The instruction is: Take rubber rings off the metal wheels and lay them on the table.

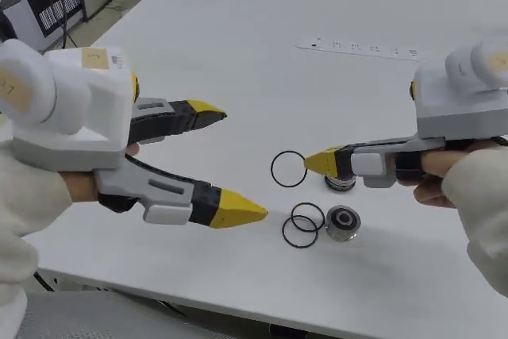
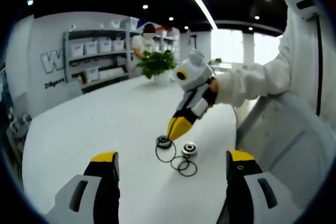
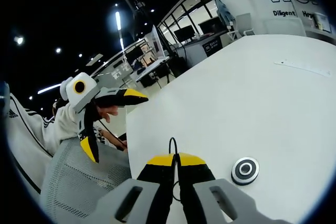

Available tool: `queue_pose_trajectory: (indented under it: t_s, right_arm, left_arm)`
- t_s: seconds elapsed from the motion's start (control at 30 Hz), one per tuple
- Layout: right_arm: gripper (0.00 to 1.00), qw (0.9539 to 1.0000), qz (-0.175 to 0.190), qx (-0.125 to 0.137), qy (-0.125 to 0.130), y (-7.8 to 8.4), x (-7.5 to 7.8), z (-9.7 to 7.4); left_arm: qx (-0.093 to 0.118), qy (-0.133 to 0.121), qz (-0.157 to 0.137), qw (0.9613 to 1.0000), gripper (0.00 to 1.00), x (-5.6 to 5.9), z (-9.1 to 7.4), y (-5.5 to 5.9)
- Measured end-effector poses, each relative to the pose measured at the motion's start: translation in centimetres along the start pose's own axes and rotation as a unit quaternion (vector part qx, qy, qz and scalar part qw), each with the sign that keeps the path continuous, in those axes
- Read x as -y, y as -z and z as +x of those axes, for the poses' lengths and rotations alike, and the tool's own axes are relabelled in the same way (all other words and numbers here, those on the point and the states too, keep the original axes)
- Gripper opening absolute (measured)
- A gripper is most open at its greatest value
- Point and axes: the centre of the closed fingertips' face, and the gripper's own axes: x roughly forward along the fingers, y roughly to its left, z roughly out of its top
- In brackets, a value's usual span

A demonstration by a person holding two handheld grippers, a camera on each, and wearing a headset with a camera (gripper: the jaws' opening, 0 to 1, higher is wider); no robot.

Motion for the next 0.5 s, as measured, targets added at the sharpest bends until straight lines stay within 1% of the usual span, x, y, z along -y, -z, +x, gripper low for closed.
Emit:
queue_pose_trajectory:
  t_s: [0.1, 0.2, 0.27, 0.33, 0.43, 0.5]
  right_arm:
    - [0.00, 0.9998, 0.006, -0.018, 0.001, 1.3, 0.4, 0.5]
    - [0.00, 0.9993, 0.017, -0.034, 0.005, 2.4, 0.8, 0.9]
    - [0.00, 0.9989, 0.022, -0.042, 0.005, 2.9, 0.9, 1.0]
    - [0.00, 0.9978, 0.036, -0.055, 0.008, 3.7, 1.1, 1.2]
    - [0.00, 0.9966, 0.046, -0.069, 0.002, 4.5, 0.9, 1.4]
    - [0.00, 0.9961, 0.044, -0.076, 0.007, 4.9, 1.0, 1.6]
  left_arm:
    - [-0.001, 0.004, -0.002, 1.0000, 0.86, 0.2, 0.1, 0.5]
    - [-0.007, 0.008, -0.005, 0.9999, 0.87, 0.4, 0.3, 1.0]
    - [-0.013, 0.011, -0.004, 0.9998, 0.87, 0.6, 0.5, 1.3]
    - [-0.019, 0.015, -0.001, 0.9997, 0.87, 0.8, 0.6, 1.5]
    - [-0.026, 0.017, -0.002, 0.9995, 0.87, 0.9, 0.8, 1.9]
    - [-0.032, 0.017, -0.001, 0.9993, 0.86, 0.9, 0.8, 2.2]
